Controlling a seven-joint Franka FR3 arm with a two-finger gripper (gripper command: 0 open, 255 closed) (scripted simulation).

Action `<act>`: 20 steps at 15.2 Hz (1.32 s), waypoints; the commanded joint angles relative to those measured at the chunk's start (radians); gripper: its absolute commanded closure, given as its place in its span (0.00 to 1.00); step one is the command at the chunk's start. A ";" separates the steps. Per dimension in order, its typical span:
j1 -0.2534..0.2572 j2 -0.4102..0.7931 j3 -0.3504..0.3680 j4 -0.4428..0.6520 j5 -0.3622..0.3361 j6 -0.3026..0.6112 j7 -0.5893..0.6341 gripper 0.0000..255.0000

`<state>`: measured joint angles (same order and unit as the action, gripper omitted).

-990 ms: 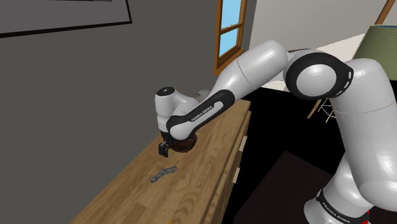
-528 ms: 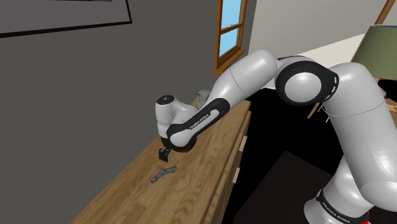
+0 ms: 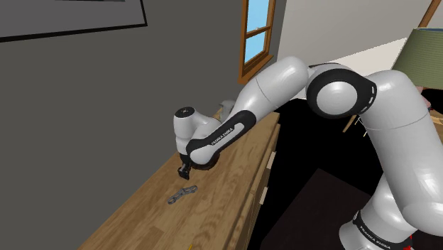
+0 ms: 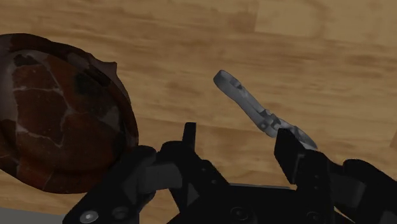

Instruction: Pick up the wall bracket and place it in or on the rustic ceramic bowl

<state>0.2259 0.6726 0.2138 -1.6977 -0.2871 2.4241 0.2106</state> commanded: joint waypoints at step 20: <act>0.114 0.566 0.117 0.812 -0.144 -0.517 -0.860 0.00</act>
<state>0.3292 1.2021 0.3295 -0.9319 -0.4219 1.9315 -0.5934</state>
